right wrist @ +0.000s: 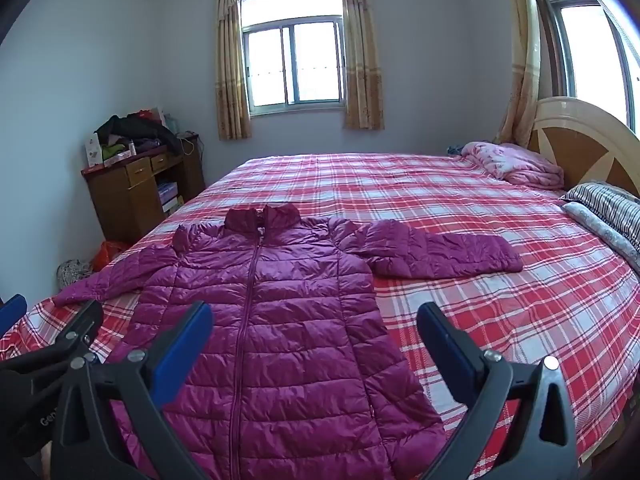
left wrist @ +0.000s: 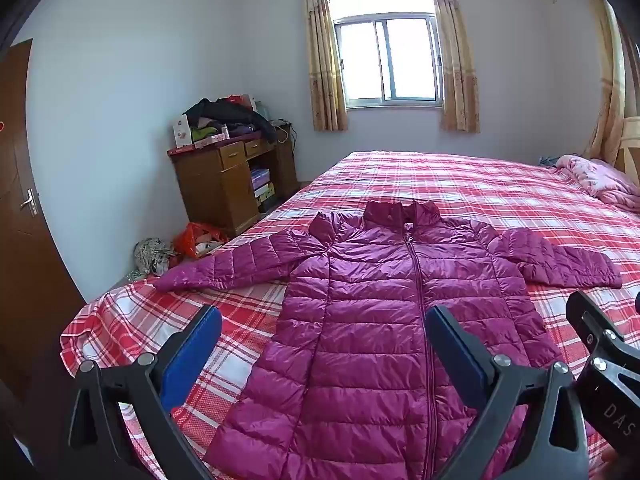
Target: Fold large clothes
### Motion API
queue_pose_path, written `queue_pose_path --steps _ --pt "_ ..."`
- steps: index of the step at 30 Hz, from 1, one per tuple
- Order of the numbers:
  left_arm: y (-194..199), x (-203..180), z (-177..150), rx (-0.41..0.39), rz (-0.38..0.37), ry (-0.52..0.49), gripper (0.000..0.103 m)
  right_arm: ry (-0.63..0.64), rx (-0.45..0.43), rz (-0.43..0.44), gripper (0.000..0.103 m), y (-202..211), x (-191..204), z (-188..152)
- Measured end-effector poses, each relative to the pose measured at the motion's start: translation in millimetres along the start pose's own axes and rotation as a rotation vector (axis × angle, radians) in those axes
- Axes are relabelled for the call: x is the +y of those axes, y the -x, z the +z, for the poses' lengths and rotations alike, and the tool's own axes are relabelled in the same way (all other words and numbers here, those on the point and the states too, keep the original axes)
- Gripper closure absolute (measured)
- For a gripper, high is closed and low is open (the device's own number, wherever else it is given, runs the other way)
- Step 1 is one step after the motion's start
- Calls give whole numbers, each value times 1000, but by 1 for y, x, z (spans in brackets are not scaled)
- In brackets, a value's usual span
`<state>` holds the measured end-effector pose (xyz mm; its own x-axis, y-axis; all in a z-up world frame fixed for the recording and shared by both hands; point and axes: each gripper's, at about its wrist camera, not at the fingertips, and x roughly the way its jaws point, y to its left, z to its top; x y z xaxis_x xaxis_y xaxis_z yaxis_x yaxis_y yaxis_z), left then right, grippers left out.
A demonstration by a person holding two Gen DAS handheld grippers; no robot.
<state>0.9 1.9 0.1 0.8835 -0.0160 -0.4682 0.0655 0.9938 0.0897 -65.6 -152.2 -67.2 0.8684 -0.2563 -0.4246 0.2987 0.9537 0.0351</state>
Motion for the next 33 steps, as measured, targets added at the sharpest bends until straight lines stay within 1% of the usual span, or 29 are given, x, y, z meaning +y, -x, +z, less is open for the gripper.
queue_pose_path --steps 7,11,20,33 --pt "-4 7 0 8 -46 19 1 3 10 -3 0 5 -1 0" --pt "4 1 -1 -6 -47 13 1 -2 12 -1 0 2 -6 0" --pt "2 0 -4 13 -50 25 1 0 16 -5 0 2 -4 0" --pt "6 0 -3 0 -49 19 1 -4 15 -5 0 3 -5 -1"
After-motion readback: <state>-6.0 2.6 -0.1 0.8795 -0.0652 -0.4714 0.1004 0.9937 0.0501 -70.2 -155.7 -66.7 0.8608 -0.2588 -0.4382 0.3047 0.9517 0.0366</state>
